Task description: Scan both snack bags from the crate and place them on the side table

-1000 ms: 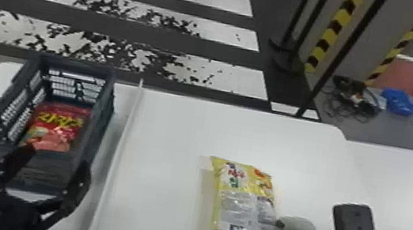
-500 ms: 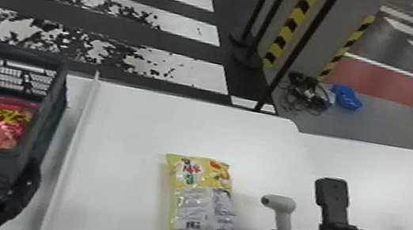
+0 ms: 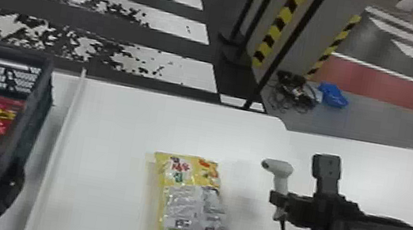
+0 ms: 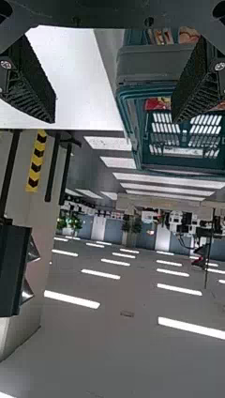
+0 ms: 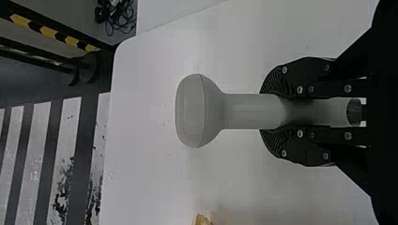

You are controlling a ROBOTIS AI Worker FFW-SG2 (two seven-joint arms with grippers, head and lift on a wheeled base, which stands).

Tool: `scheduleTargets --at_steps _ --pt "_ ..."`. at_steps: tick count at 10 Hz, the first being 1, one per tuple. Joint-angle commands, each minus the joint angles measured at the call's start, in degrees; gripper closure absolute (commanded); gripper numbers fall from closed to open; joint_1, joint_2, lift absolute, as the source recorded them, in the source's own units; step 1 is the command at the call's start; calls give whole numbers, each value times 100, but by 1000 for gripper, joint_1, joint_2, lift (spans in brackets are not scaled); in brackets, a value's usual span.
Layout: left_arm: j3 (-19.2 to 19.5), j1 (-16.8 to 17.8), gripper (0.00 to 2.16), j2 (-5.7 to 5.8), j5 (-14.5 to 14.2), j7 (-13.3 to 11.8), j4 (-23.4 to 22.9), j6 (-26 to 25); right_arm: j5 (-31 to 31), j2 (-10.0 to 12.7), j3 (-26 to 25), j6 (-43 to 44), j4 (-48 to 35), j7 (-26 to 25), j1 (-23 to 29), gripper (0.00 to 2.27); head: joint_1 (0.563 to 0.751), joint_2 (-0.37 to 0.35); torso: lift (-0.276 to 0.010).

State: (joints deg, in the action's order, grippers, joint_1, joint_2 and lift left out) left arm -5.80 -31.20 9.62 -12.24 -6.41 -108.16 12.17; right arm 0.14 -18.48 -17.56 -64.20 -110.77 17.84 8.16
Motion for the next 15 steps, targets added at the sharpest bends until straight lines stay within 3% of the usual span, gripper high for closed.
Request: scheduleTargets --at_steps 1,4,7,13,14,15 --pt "0 9 83 -4 -6 -1 15 0 3 -112 -2 359 583 79 -245 2253 695 -349 -95" --pt "-9 17 83 -12 3 -1 15 -18 3 -437 77 693 1681 273 -693 2253 695 -350 -95" --pt "-18 17 83 -4 3 -1 15 -18 12 -587 165 851 2094 369 -877 2253 695 -350 -95" --pt "-27 0 83 23 3 8 -12 -18 12 -640 358 974 2543 431 -965 2253 695 -350 -95" --pt "-27 0 83 23 3 8 -12 -18 12 -622 376 1062 2569 369 -965 2088 695 -350 -95" --pt "-27 0 83 23 3 8 -12 -18 3 -596 367 1203 2569 308 -939 1517 695 -350 -95"
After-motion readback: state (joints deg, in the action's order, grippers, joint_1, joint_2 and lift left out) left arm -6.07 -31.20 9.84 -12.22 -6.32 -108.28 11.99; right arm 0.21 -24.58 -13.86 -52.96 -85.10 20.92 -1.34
